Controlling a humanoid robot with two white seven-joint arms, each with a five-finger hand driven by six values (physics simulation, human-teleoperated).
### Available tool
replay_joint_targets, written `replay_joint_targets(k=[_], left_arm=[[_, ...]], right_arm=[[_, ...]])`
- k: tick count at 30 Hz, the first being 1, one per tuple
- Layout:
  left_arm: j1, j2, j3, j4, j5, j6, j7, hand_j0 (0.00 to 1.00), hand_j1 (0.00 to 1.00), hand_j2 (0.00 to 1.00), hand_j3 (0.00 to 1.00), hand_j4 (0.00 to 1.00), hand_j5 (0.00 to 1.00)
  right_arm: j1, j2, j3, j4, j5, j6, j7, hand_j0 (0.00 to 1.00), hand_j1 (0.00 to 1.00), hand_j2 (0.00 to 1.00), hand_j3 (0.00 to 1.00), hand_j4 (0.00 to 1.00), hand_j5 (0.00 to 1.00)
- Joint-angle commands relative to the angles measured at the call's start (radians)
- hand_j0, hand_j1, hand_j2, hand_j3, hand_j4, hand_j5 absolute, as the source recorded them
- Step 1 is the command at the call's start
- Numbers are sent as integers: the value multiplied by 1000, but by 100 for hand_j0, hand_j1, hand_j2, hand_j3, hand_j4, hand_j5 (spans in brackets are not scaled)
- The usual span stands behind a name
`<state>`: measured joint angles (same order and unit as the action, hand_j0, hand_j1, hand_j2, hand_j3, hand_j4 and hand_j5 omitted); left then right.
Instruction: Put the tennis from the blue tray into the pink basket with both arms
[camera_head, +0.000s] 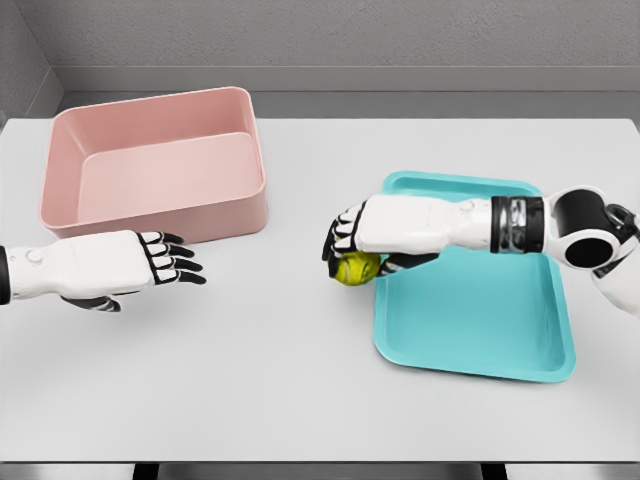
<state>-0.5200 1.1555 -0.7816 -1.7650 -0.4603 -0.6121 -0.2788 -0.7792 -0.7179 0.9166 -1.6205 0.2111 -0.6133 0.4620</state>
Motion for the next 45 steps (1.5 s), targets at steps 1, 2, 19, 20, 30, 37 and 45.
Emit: replay_joint_targets(k=[1,2,19,20,30,37,45], left_arm=[[0,4,1,1,5,1,1,100,100,100,100,100,100],[2,4,1,1,5,1,1,100,100,100,100,100,100],[6,6,-1,1,3,1,1,100,100,100,100,100,100],[5,10,-1,1,3,1,0,100,100,100,100,100,100],[3,13,1,-1,3,1,1,100,100,100,100,100,100],[5,15,1,1,3,1,0,100,100,100,100,100,100],[5,13,1,1,3,1,0,100,100,100,100,100,100]], right_arm=[[0,29,31,4,-7,2,3,54,54,54,54,54,54],[-8,43,38,7,-6,2,4,54,54,54,54,54,54],[-48,129,84,93,-1,24,3,54,54,54,54,54,54],[-48,137,85,100,-1,23,3,54,54,54,54,54,54],[-64,216,133,189,4,20,3,54,54,54,54,54,54],[-77,253,162,252,5,20,3,54,54,54,54,54,54],[-92,279,189,292,5,20,-3,54,54,54,54,54,54]])
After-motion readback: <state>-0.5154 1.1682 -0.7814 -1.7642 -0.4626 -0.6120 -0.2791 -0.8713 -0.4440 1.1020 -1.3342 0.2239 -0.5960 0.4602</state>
